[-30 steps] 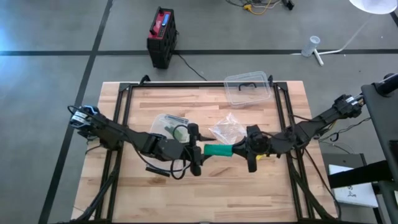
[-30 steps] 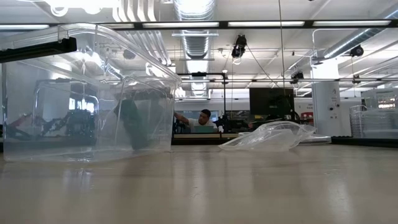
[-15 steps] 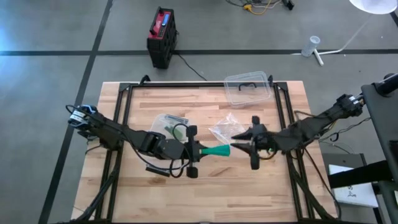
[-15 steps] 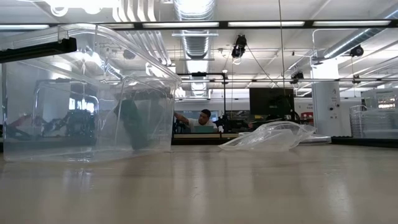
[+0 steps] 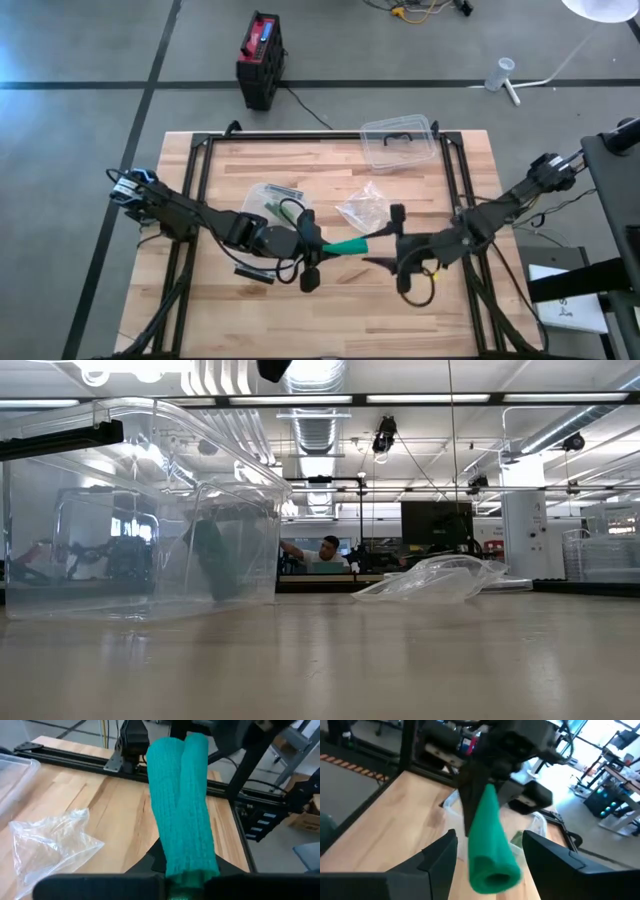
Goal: Roll bandage
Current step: Put the blue bandage into the transparent zip bag
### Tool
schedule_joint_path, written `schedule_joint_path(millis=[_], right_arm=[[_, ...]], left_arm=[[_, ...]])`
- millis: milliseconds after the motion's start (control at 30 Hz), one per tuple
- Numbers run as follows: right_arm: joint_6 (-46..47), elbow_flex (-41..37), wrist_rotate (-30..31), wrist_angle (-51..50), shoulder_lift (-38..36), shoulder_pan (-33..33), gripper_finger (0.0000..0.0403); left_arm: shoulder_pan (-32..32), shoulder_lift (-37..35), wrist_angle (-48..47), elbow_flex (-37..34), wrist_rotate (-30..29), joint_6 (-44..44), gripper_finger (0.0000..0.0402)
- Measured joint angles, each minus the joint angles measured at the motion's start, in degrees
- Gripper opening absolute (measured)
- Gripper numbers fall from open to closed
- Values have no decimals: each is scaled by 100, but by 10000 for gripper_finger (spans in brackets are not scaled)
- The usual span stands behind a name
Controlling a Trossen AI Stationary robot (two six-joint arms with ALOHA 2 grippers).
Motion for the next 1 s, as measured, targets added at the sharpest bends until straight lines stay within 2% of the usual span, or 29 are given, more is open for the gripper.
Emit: schedule_joint_path(millis=[100,233,333,567,800,1000], right_arm=[[30,0,243,46,187,-29,215],[143,0,723,57,170,-108,207],[351,2,741,44,70,-238,201],[804,9,613,26,2,-246,201],[28,52,586,229,-206,562,191],[-947,50,583,891,219,966,193]], left_arm=[[-10,0,41,0,25,86,17],[-133,43,38,-1,171,670,22],[-229,111,21,-4,290,1002,22],[-236,177,-7,-11,236,1091,24],[-214,26,16,-11,299,487,21],[4,-17,46,-11,1063,-719,27]])
